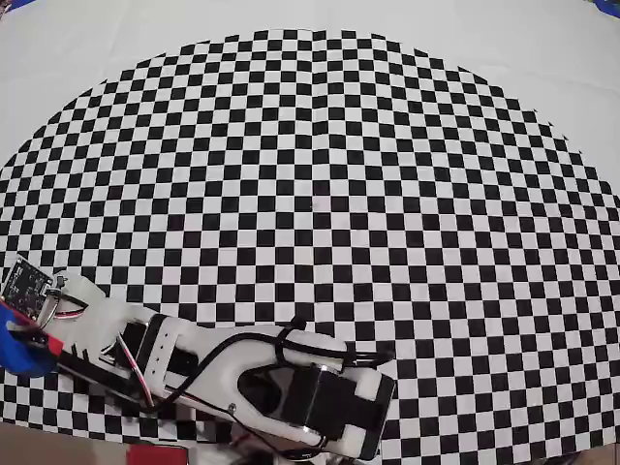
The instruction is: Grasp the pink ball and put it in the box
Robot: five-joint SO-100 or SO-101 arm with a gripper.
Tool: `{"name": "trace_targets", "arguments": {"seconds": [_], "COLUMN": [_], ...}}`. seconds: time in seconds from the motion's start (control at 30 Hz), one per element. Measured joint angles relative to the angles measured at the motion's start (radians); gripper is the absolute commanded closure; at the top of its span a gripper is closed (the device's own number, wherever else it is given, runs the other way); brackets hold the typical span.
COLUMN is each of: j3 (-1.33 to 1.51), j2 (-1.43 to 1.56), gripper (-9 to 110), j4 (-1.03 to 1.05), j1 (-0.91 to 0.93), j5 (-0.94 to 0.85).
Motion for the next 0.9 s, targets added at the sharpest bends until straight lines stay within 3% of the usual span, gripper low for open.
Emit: {"name": "trace_targets", "arguments": {"seconds": [0.9], "j3": [-0.152], "j2": [-0.242], "gripper": [101], "j4": [0.000], "j1": [-0.009], "j5": [0.000]}}
